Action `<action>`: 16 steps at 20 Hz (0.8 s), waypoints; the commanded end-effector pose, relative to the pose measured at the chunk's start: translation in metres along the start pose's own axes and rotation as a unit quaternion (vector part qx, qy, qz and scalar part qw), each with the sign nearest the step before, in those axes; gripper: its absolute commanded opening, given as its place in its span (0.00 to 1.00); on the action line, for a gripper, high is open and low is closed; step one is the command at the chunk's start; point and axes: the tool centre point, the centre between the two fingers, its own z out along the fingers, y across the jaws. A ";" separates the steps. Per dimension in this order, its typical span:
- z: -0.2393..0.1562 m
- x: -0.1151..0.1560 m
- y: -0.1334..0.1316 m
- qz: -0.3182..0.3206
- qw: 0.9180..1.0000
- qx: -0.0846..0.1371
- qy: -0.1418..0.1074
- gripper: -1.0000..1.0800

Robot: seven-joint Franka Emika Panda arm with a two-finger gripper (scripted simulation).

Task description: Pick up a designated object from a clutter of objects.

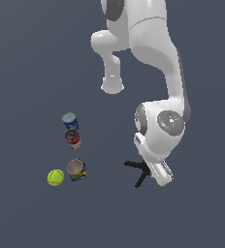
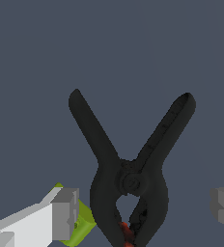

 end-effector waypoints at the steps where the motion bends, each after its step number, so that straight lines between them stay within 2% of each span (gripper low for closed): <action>1: 0.004 -0.002 -0.002 0.010 1.000 0.001 0.000 0.96; 10: 0.010 -0.004 -0.002 0.014 1.000 0.000 0.000 0.96; 16: 0.036 -0.004 -0.001 0.016 1.000 0.001 0.000 0.96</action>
